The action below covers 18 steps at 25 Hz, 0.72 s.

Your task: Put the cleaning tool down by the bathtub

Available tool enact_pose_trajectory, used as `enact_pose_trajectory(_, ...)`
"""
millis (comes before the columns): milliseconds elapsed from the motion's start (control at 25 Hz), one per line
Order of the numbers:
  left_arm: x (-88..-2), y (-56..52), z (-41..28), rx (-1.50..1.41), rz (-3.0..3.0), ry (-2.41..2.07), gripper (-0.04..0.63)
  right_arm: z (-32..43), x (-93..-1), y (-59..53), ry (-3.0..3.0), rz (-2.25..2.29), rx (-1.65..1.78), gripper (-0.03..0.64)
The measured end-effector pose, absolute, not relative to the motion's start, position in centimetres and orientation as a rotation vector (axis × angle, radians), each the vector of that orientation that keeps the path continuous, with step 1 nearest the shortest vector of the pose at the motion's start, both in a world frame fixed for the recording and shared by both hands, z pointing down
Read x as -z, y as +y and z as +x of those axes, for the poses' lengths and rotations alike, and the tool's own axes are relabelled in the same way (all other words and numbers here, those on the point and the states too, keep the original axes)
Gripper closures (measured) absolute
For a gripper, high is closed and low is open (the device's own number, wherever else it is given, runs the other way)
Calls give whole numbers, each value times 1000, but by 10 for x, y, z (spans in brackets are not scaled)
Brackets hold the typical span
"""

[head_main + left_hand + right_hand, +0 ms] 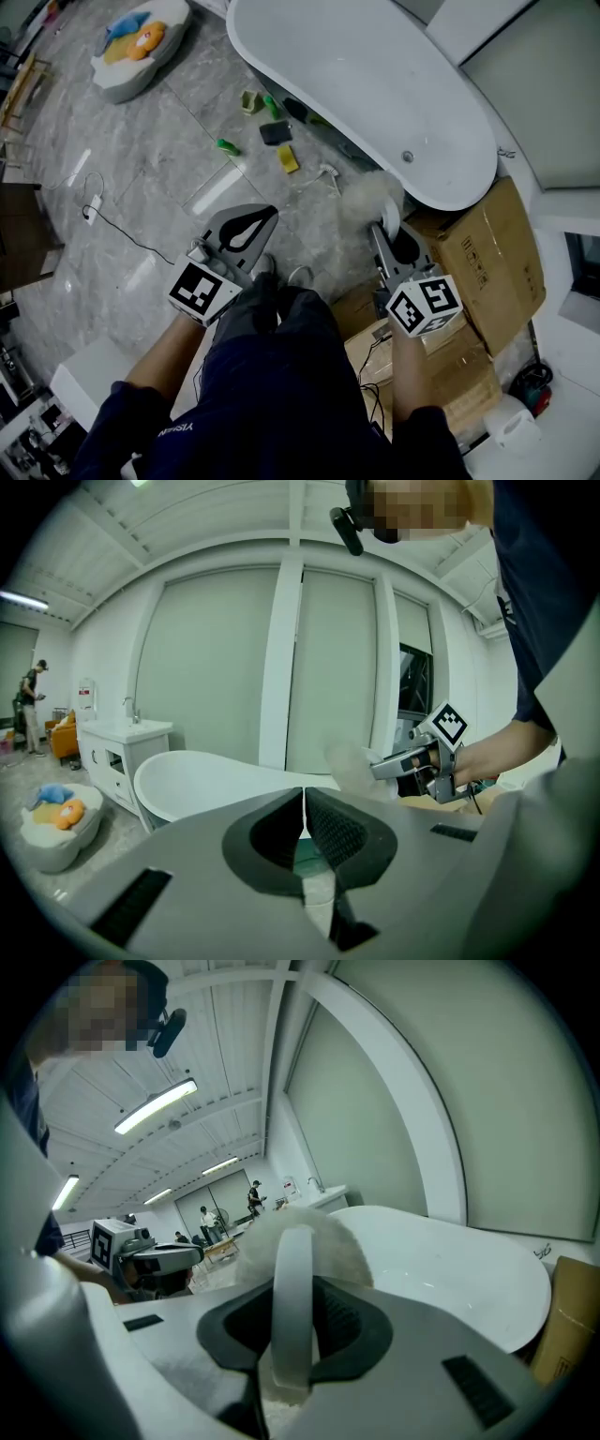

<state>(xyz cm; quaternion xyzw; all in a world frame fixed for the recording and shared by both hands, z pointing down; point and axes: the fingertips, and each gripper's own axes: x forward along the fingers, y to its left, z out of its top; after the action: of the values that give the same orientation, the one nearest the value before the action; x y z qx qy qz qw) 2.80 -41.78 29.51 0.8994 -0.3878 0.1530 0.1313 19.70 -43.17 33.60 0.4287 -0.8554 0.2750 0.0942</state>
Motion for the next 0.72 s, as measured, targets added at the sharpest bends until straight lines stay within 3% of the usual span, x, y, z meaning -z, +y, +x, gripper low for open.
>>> enact_pose_trajectory(720,-513,-495,11,-549,2564,-946,563,167,-558,-487,-2347,1215,-860,529)
